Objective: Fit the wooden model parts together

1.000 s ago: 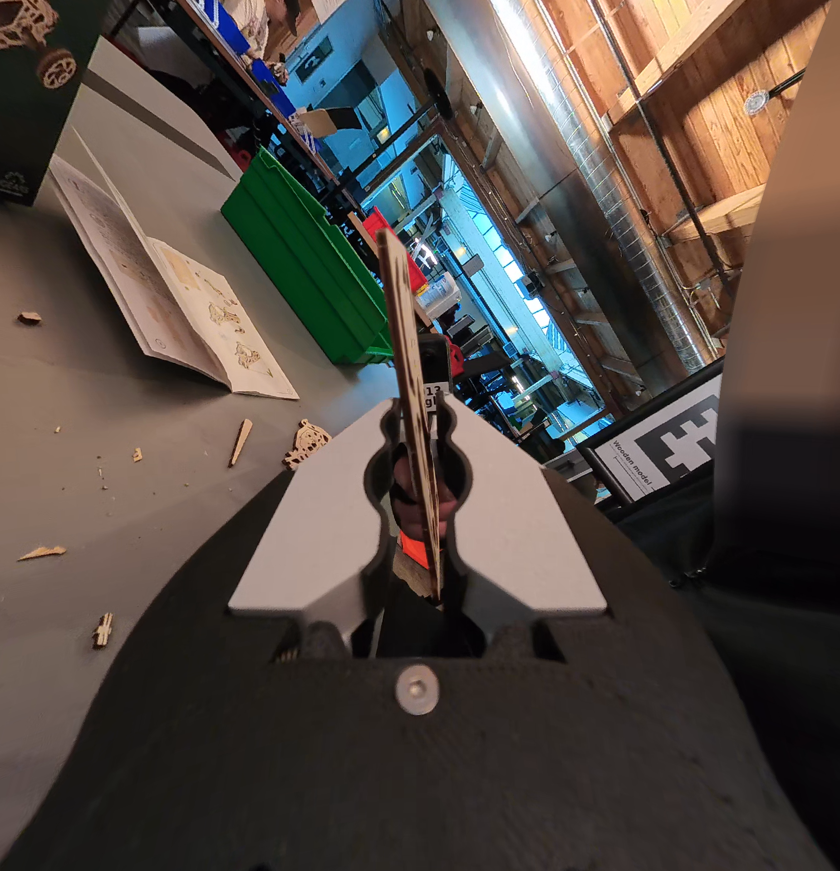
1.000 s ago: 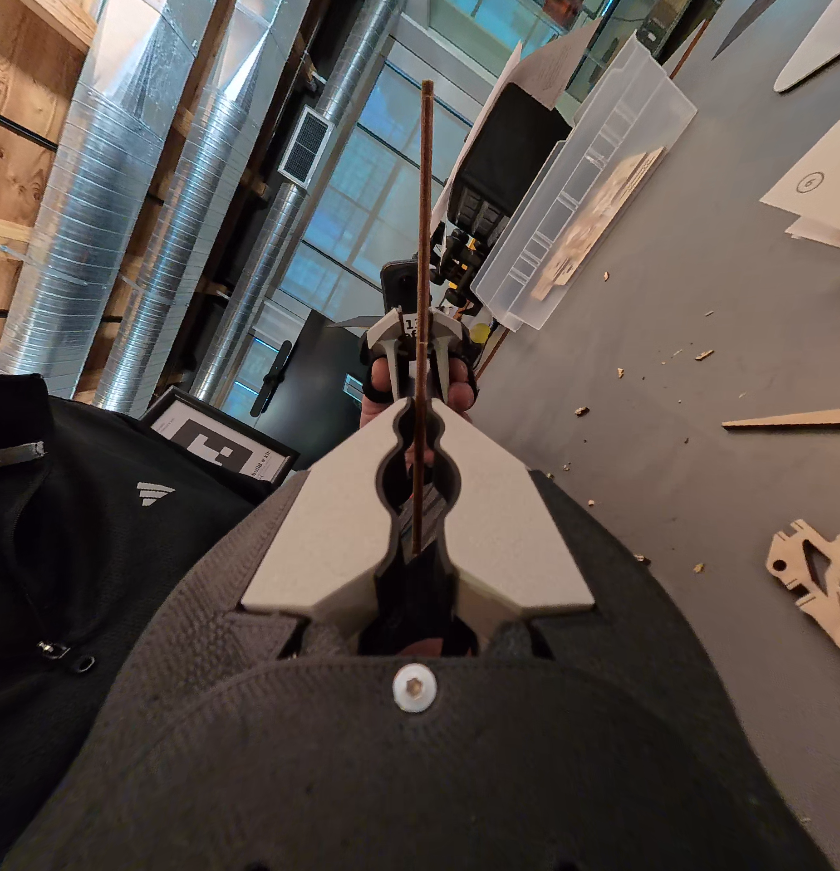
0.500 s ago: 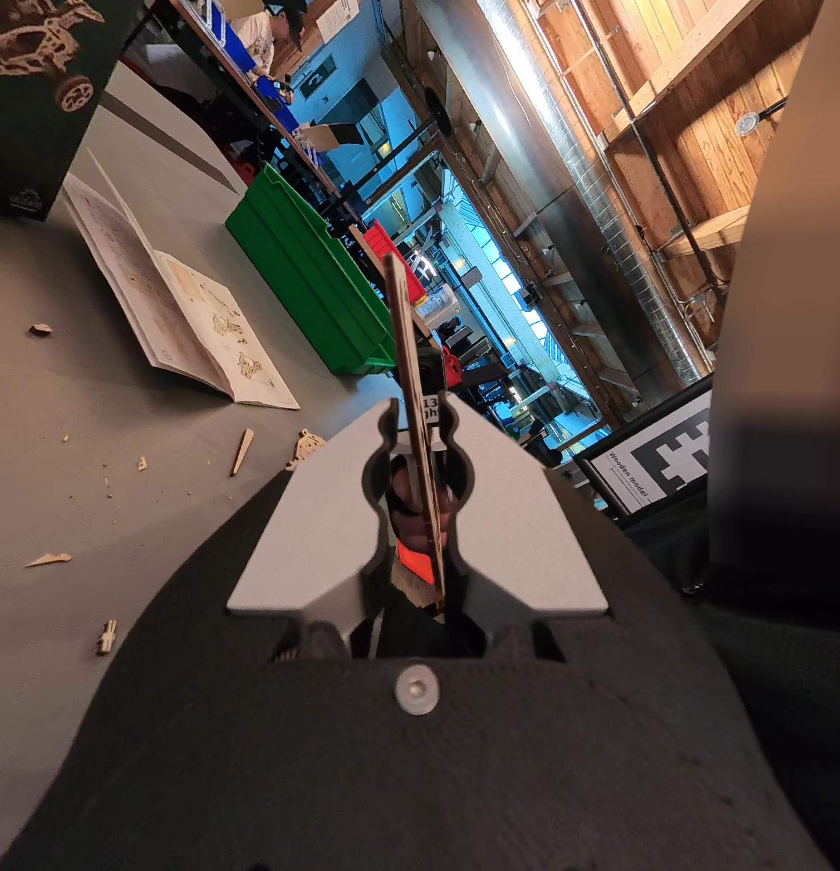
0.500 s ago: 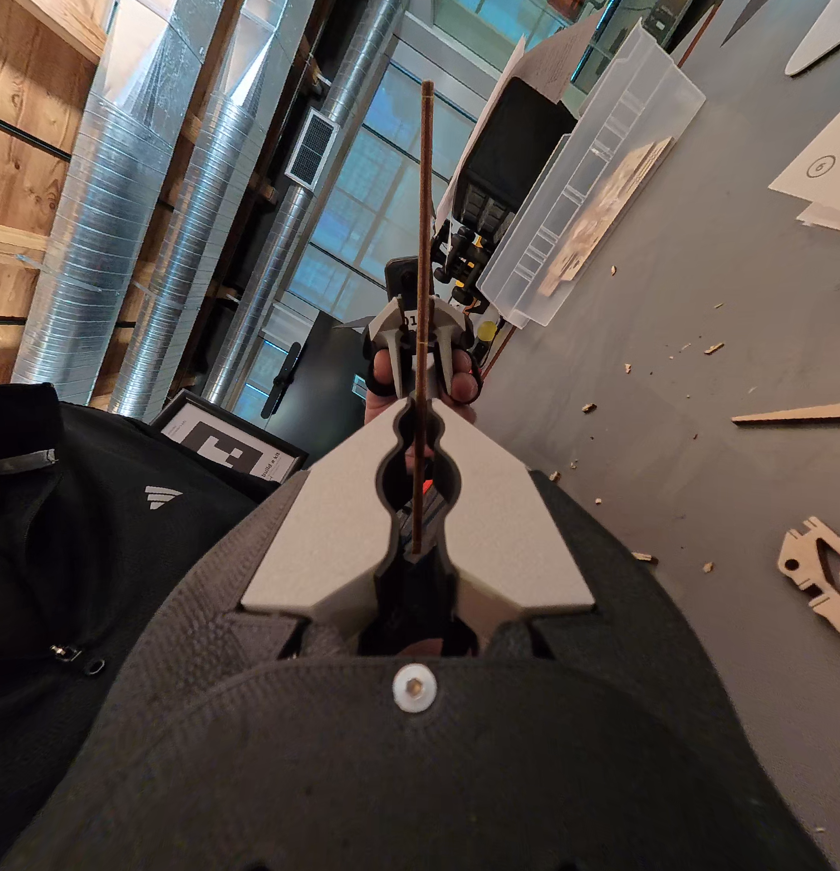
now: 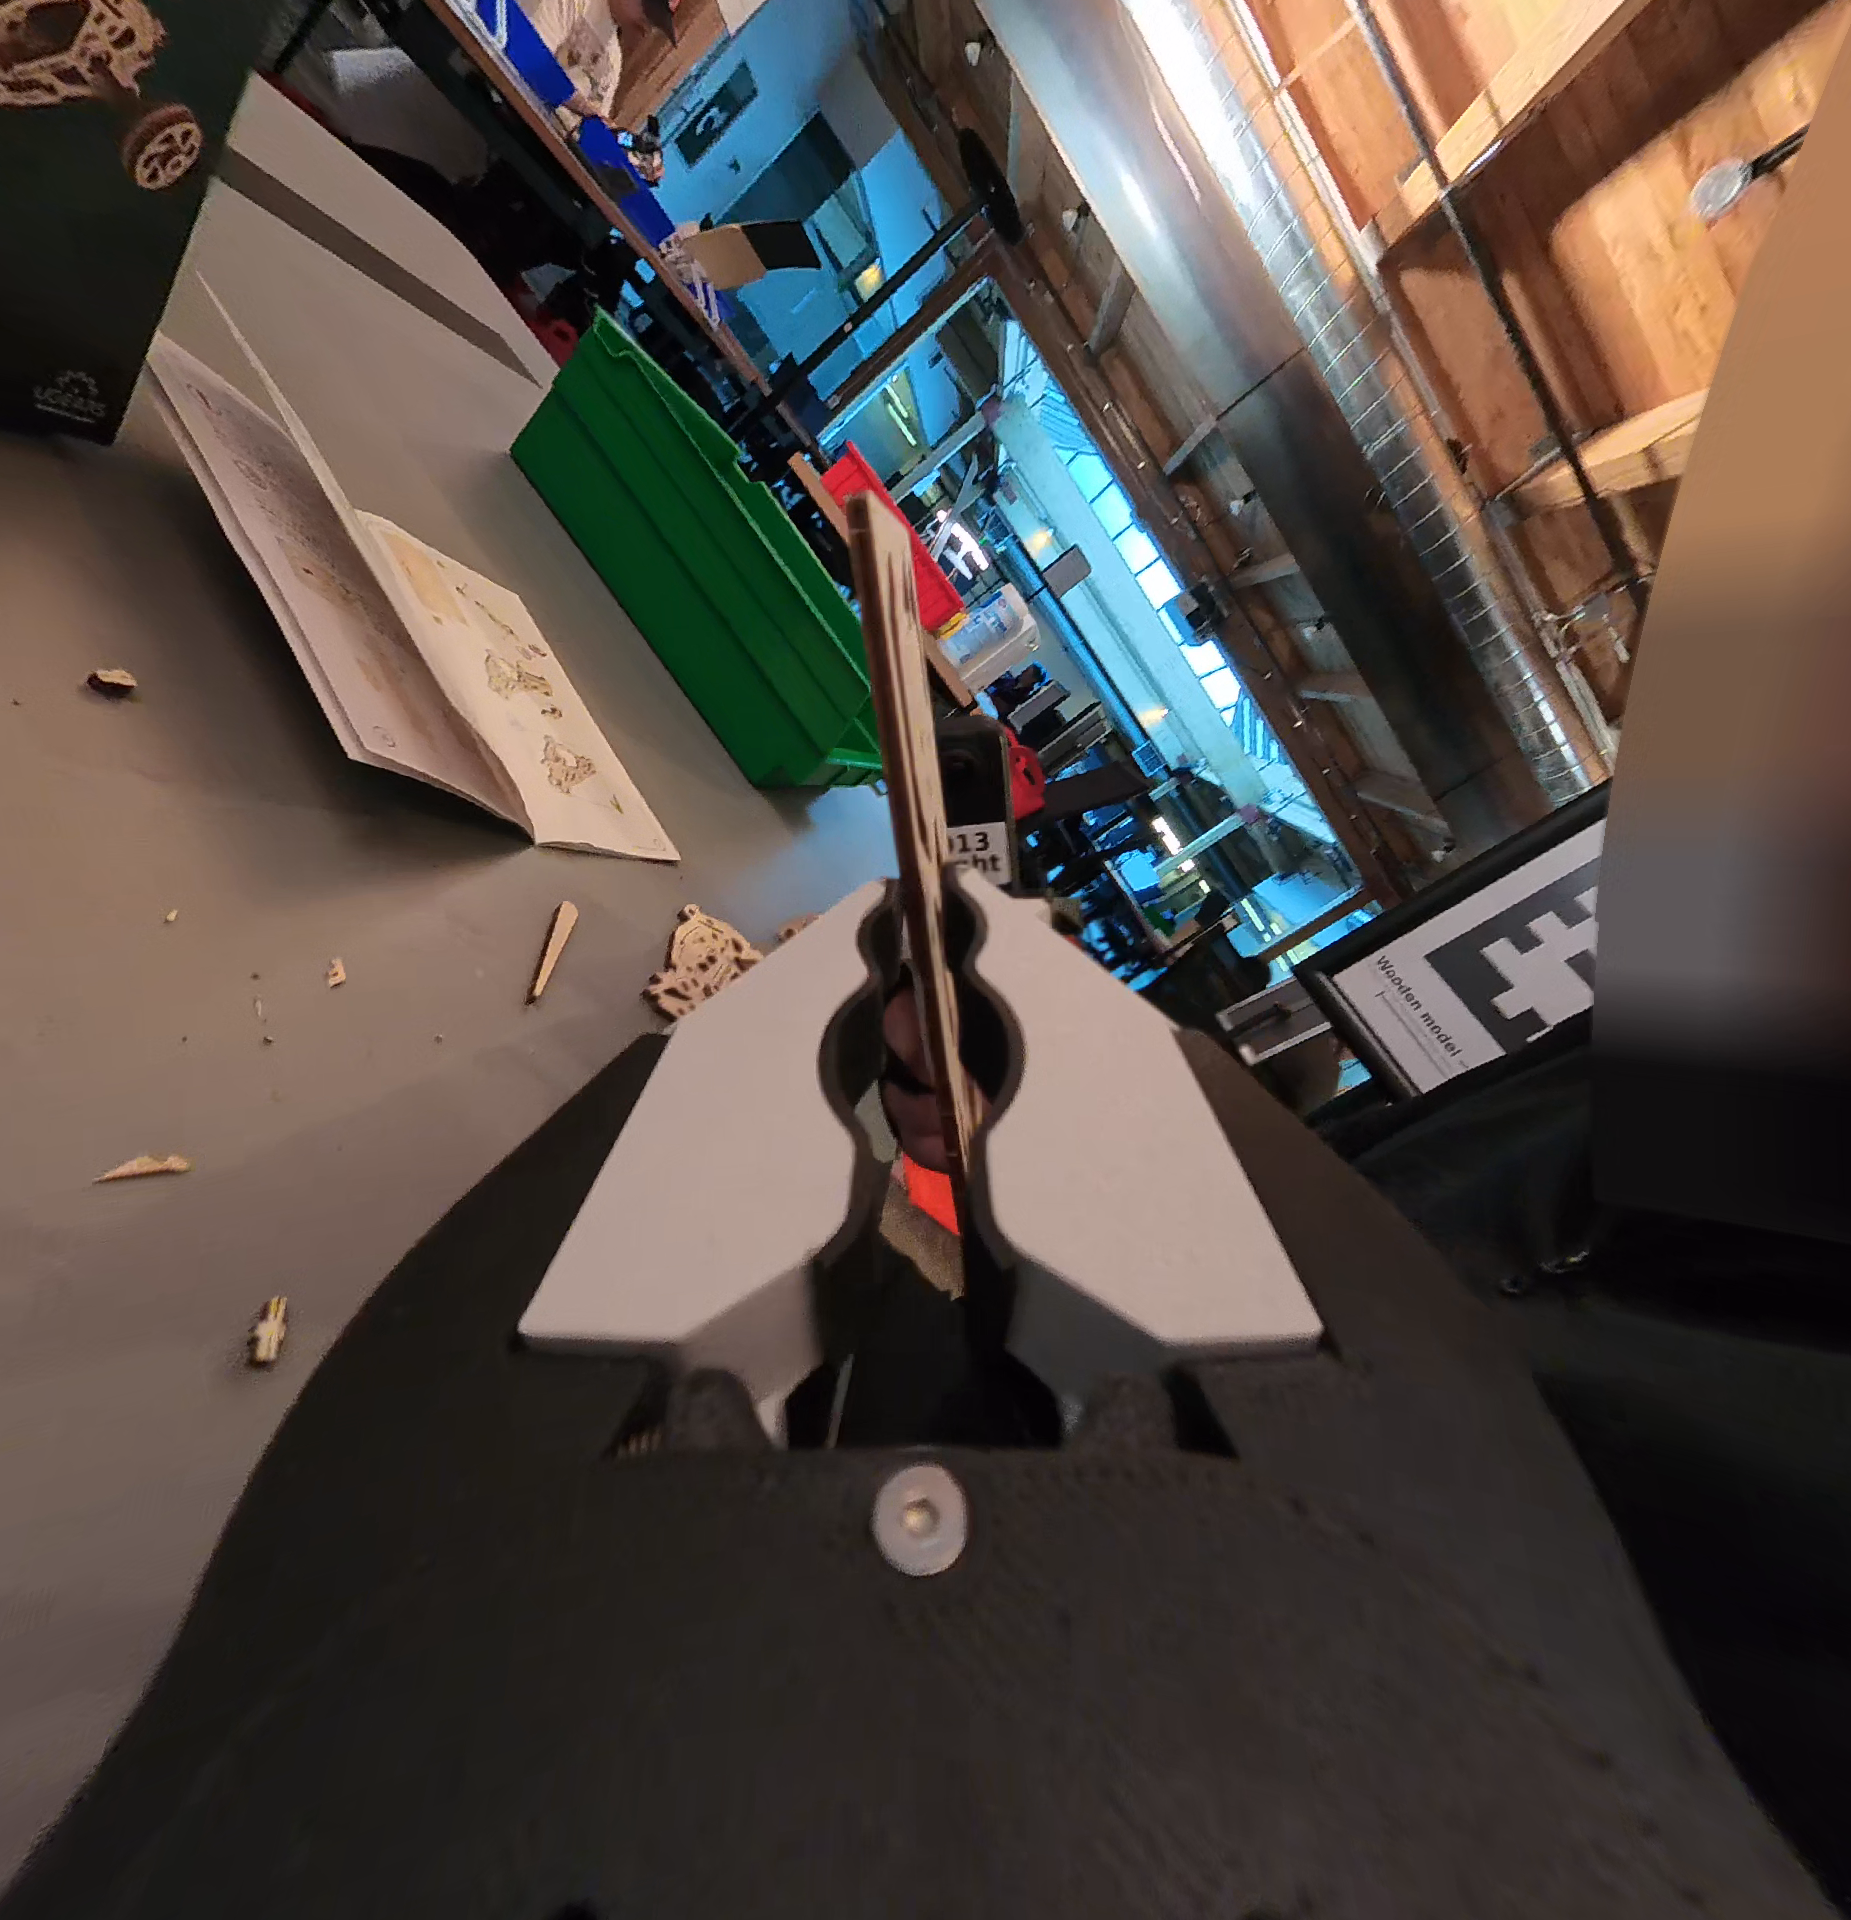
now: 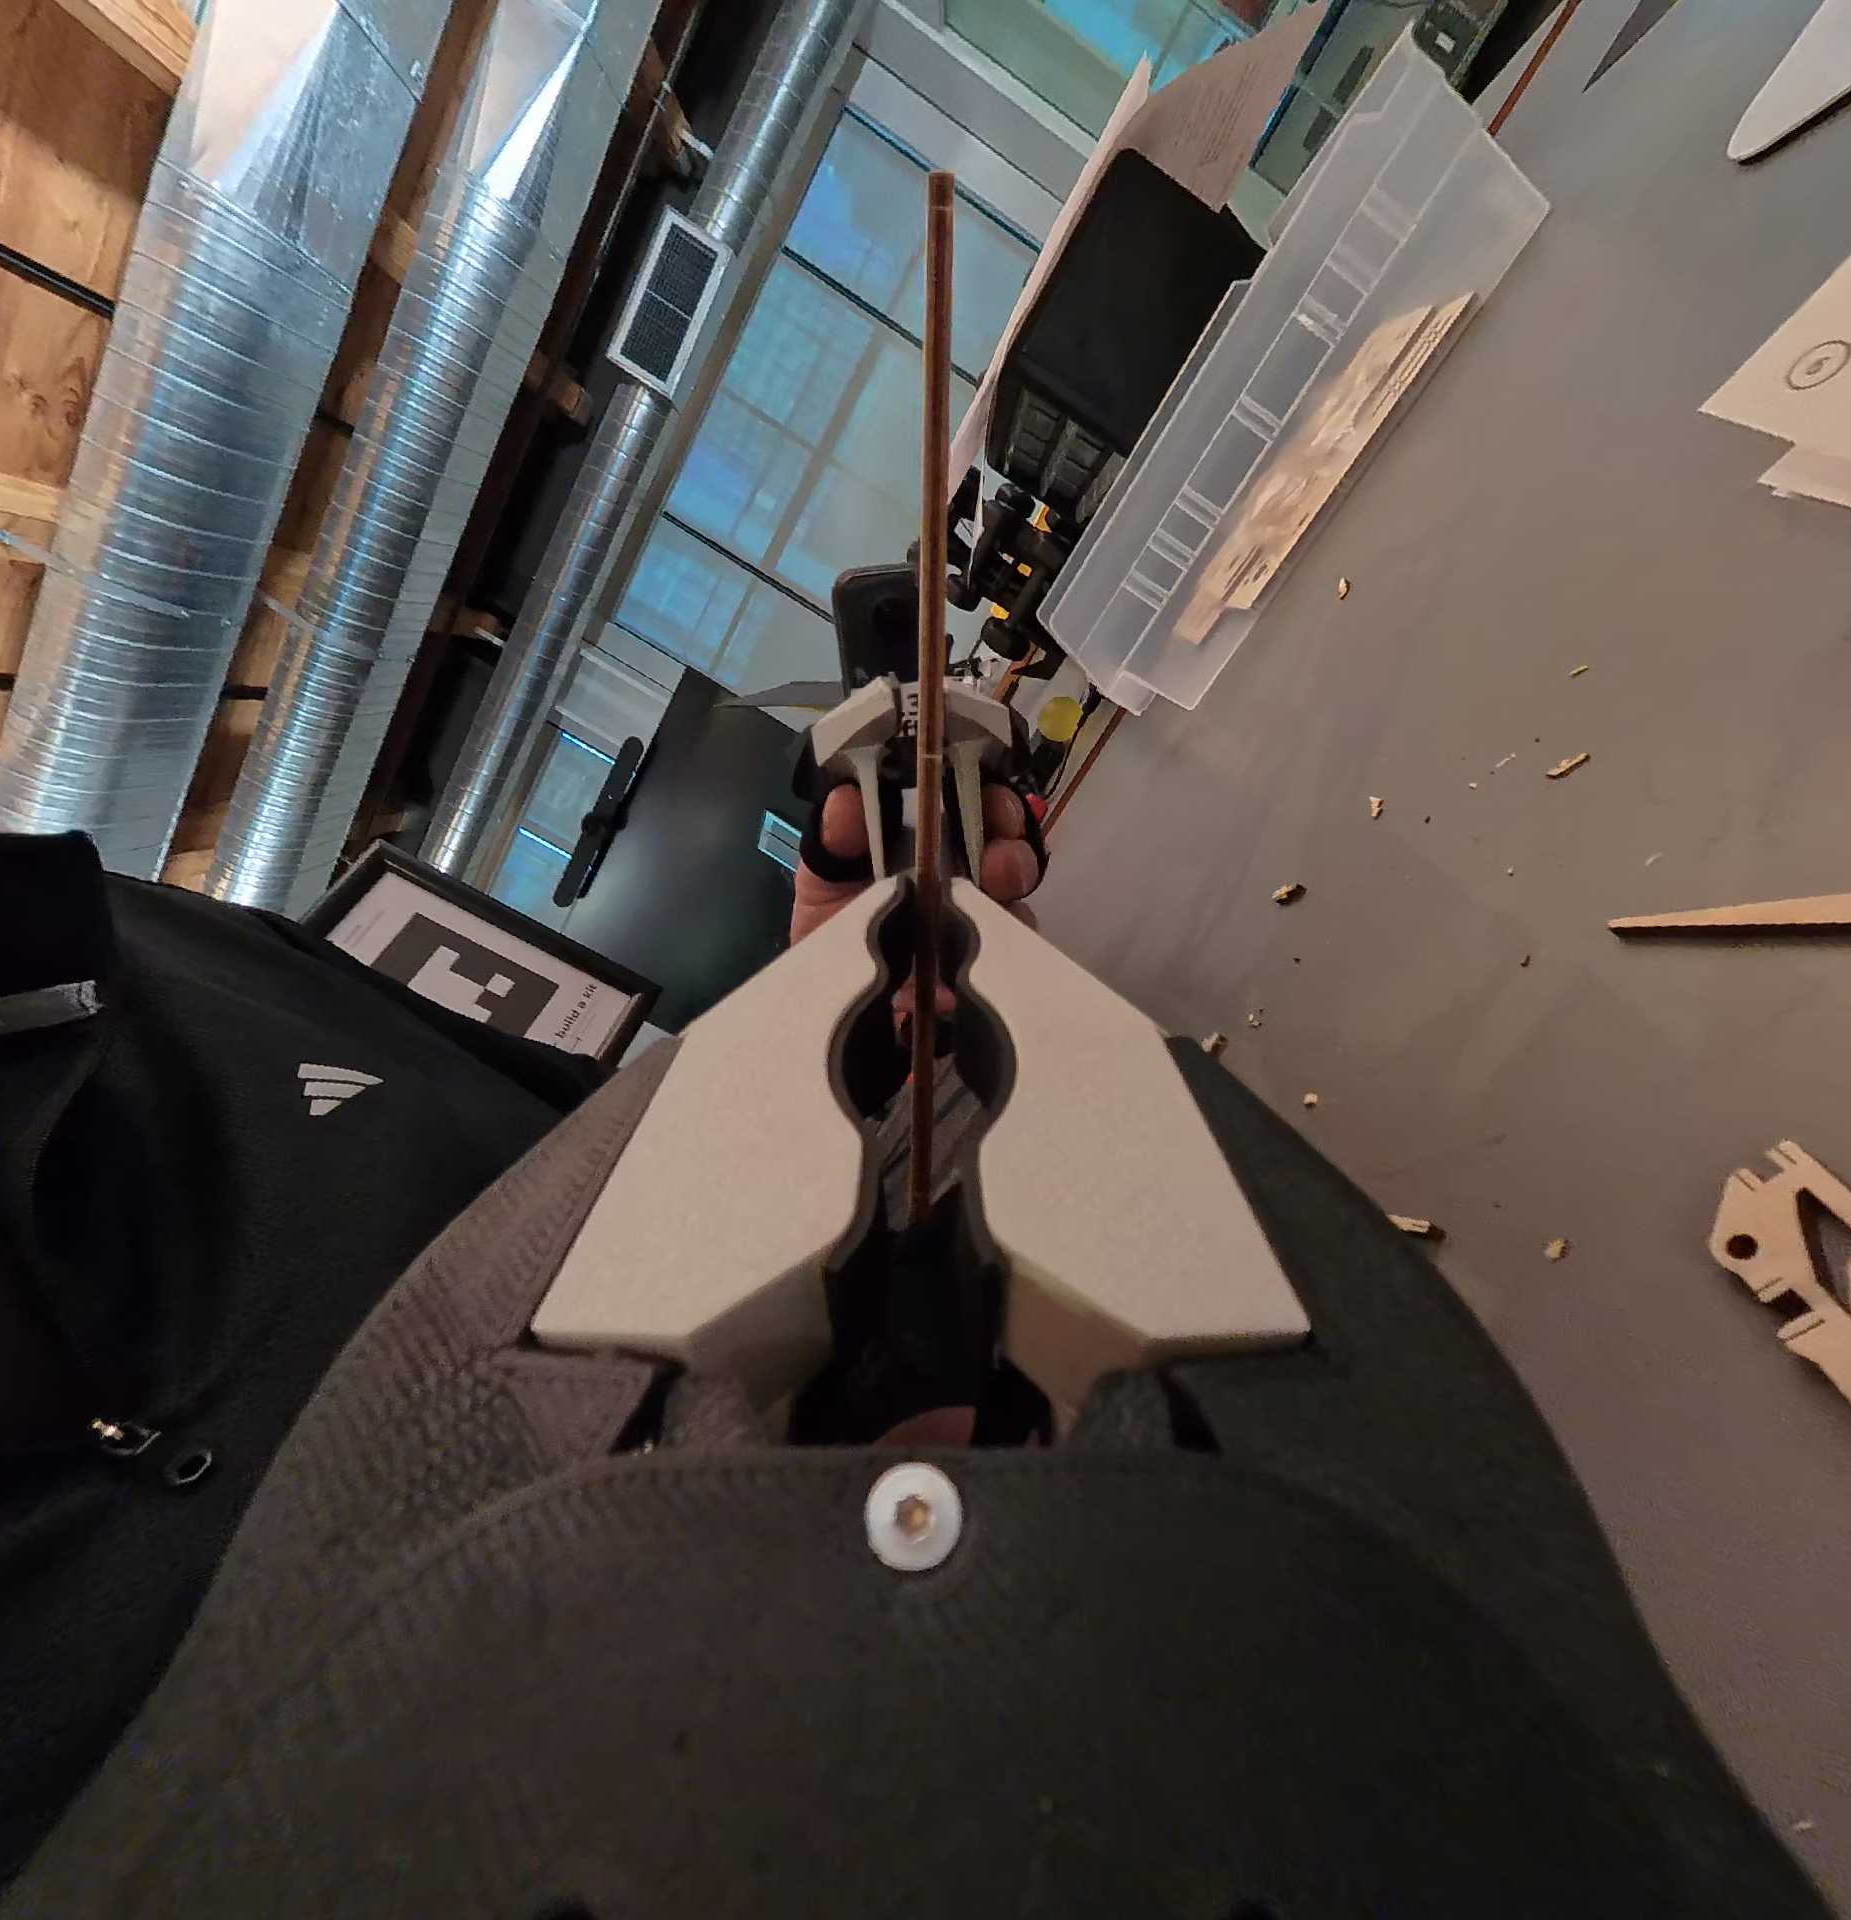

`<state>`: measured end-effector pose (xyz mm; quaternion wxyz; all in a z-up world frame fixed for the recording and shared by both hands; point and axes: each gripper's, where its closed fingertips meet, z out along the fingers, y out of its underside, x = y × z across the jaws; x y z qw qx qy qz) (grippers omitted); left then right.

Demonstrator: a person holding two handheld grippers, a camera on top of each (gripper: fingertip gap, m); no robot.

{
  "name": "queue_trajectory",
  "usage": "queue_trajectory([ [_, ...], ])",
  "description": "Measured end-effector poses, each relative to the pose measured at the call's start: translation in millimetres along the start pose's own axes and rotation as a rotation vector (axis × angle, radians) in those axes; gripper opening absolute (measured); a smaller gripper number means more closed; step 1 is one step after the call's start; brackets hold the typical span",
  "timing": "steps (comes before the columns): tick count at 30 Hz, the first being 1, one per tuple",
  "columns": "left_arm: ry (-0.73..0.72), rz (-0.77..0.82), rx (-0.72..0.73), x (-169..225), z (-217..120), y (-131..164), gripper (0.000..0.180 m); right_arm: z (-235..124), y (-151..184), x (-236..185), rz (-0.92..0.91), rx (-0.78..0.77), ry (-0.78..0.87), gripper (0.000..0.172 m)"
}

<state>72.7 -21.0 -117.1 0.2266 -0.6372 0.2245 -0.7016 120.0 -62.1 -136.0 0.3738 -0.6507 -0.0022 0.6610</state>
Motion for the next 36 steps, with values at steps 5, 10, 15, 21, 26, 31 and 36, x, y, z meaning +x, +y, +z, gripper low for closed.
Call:
queue_trajectory([
  [5, 0.01, -0.014, -0.031, 4, 6, 11, 0.012, 2, -7, -6, -0.019, 0.045, -0.007, 0.001],
  [10, 0.01, 0.037, -0.011, 9, 6, 12, 0.002, 7, -7, -11, -0.107, 0.046, 0.03, 0.0],
  [15, 0.011, 0.117, -0.179, 16, 6, 27, 0.001, 3, -10, -18, -0.147, -0.027, 0.008, 0.022],
  [21, 0.114, 0.12, -0.462, 34, 11, 56, 0.001, 14, -18, -43, -0.373, -0.167, -0.026, 0.031],
  [26, 0.022, 0.22, -0.391, 24, 19, 43, 0.005, 23, -20, -36, -0.423, -0.166, 0.038, 0.001],
  [31, -0.03, 0.291, -0.25, 21, 15, 25, 0.003, 21, -24, -31, -0.384, -0.092, 0.064, 0.001],
  [36, -0.055, 0.38, -0.298, 21, 17, 33, 0.003, 22, -24, -32, -0.371, -0.051, 0.085, 0.001],
])
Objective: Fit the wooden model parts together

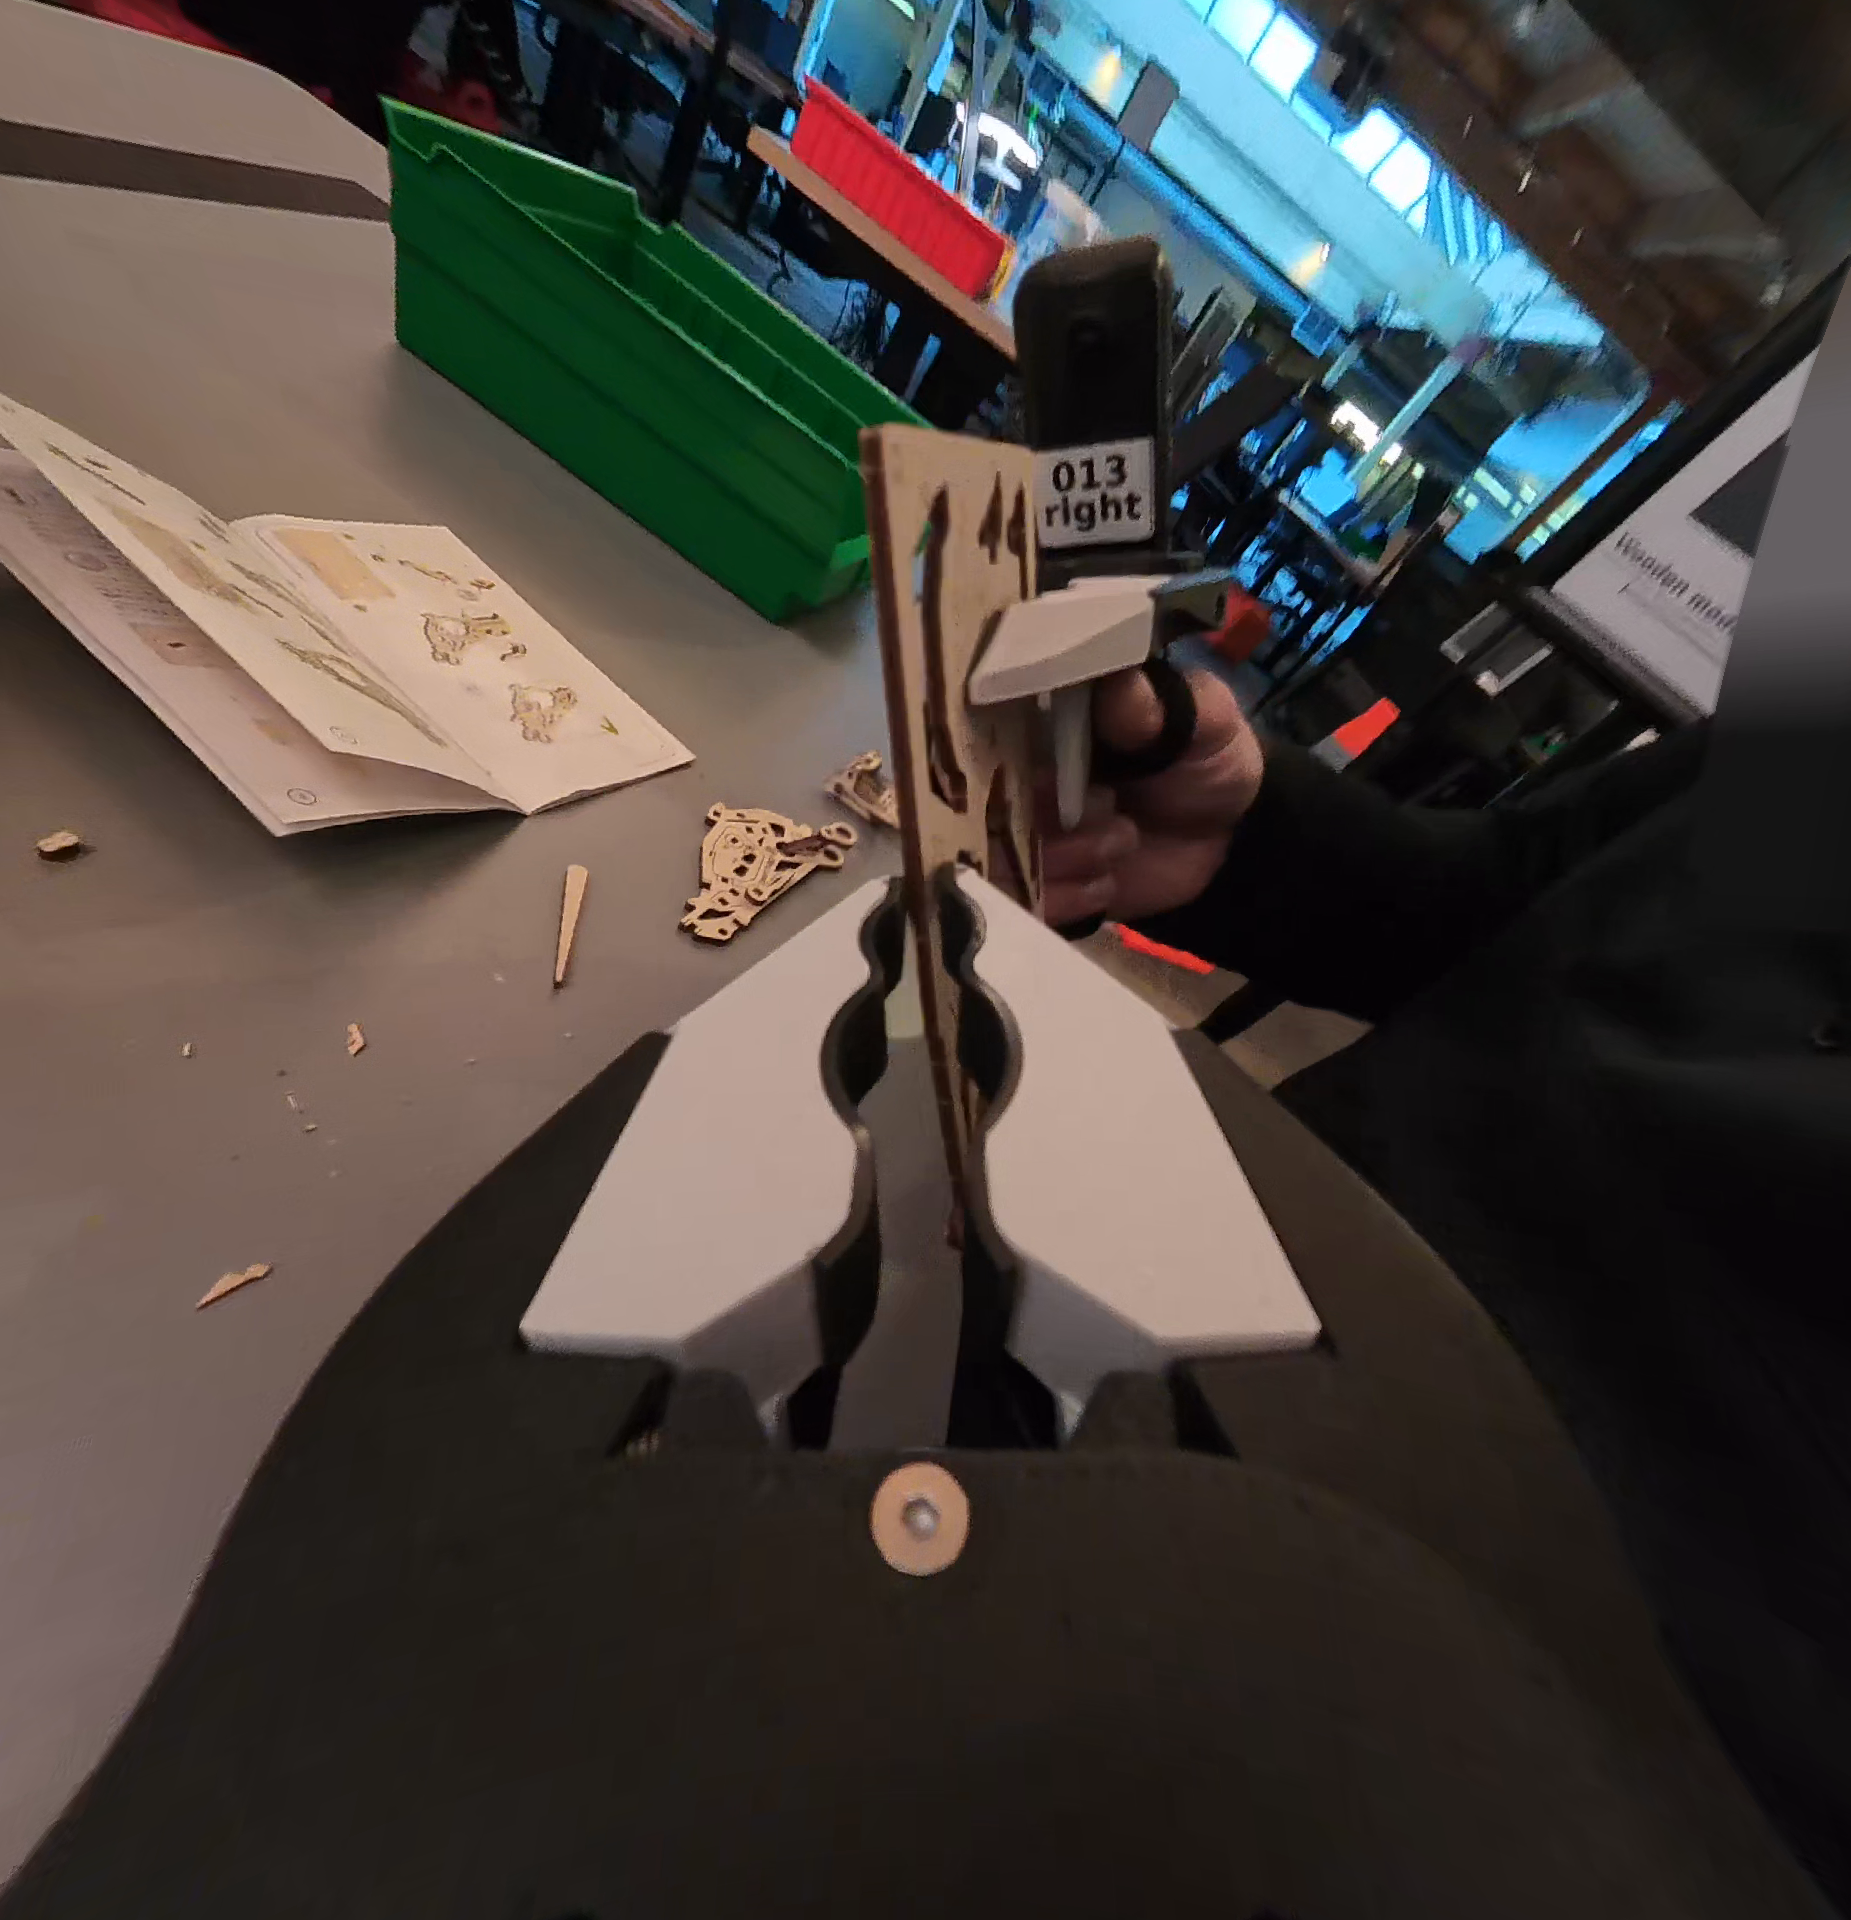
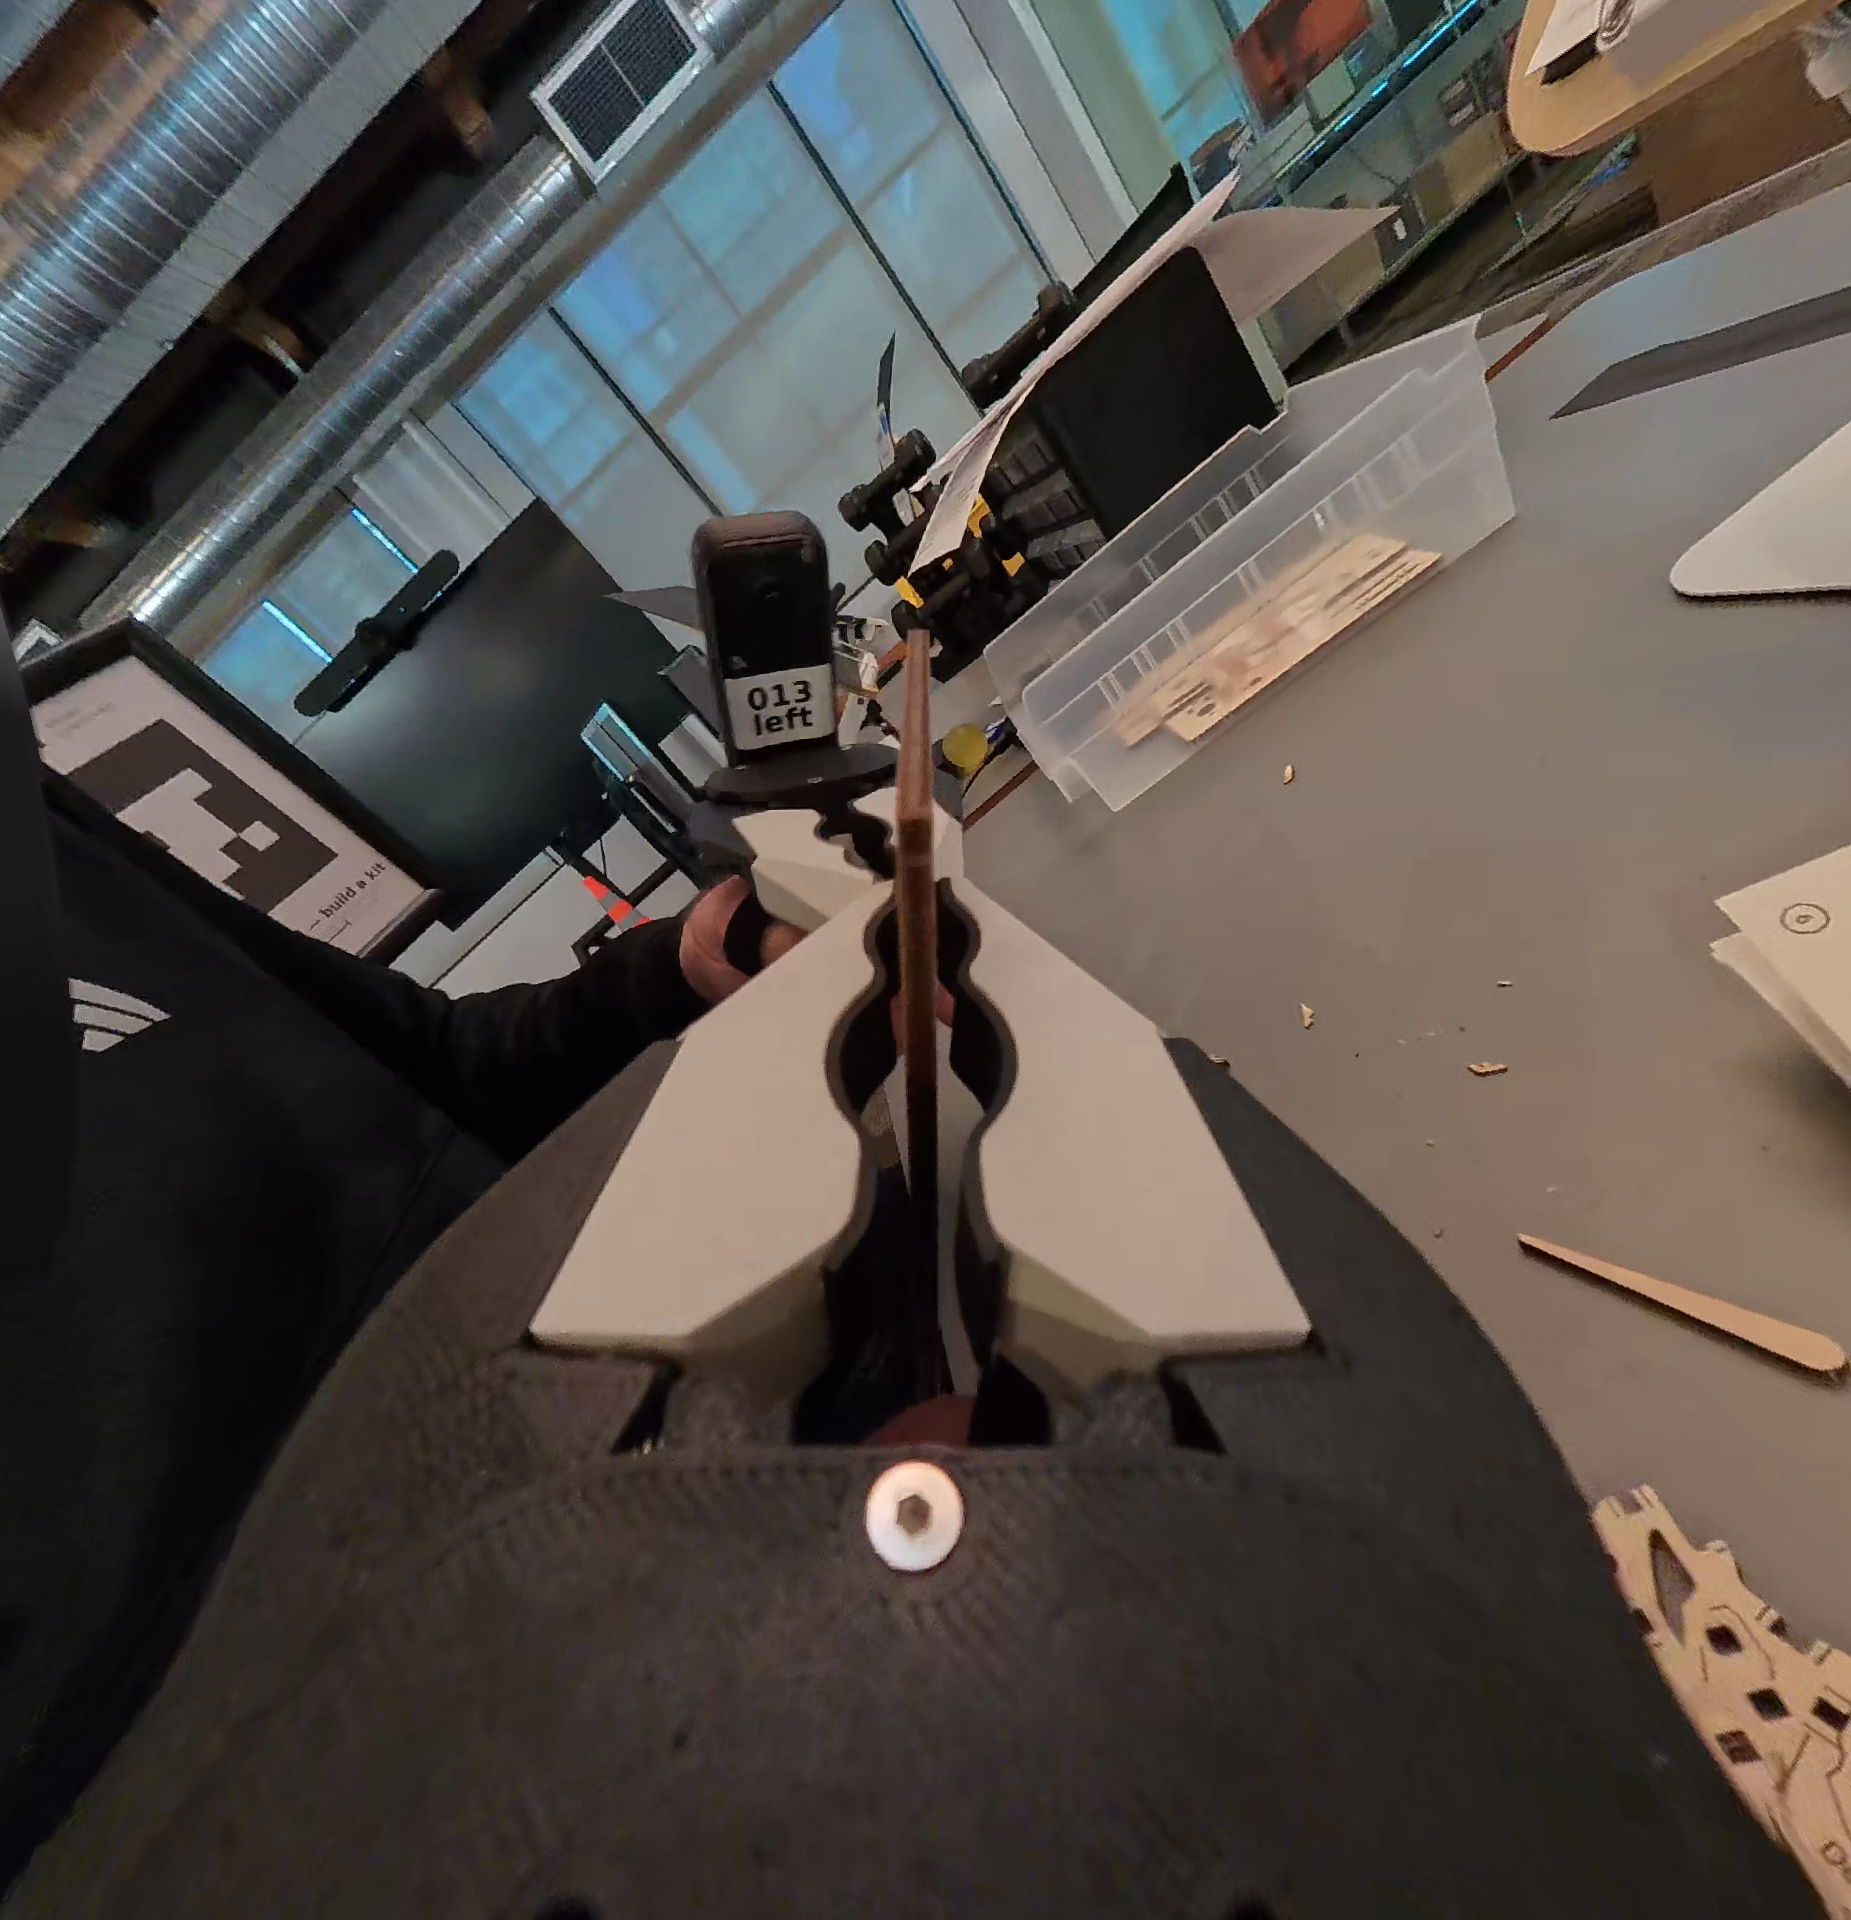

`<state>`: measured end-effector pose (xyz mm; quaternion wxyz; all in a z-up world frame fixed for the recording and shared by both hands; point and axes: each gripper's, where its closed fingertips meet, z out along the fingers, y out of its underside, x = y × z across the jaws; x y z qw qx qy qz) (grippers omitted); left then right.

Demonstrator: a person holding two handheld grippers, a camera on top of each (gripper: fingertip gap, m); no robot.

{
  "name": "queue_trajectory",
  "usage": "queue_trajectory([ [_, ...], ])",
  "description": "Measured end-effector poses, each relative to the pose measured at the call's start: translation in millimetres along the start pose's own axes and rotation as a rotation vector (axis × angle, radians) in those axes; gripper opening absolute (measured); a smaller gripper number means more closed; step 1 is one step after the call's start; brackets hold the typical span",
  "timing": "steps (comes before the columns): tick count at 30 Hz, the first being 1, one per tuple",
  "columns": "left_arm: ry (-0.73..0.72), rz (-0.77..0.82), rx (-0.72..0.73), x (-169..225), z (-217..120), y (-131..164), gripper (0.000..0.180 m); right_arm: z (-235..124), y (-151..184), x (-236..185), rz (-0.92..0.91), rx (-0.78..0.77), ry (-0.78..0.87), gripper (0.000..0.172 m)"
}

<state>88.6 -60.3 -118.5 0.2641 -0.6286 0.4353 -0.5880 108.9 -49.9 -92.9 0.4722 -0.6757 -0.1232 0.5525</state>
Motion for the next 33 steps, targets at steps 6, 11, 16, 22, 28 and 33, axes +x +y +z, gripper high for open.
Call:
queue_trajectory([
  [6, -0.032, 0.051, -0.049, -2, 3, 7, 0.003, 1, 0, 1, 0.028, 0.03, 0.01, 0.001],
  [11, -0.105, 0.075, -0.056, -8, 4, 7, 0.003, 1, 1, 4, 0.04, 0.035, 0.029, 0.002],
  [16, -0.181, 0.098, -0.06, -15, 6, 7, 0.003, 1, 2, 7, 0.017, 0.038, 0.063, 0.002],
  [22, -0.273, 0.1, -0.059, -24, 7, 6, 0.002, 3, 1, 13, -0.005, 0.045, 0.116, 0.002],
  [28, -0.35, 0.16, -0.037, -25, 6, -5, 0.002, 4, -10, 14, -0.017, 0.09, 0.119, 0.001],
  [33, -0.251, 0.086, -0.064, -21, 8, 2, 0.007, 5, -10, 12, -0.013, 0.092, 0.108, 0.001],
])
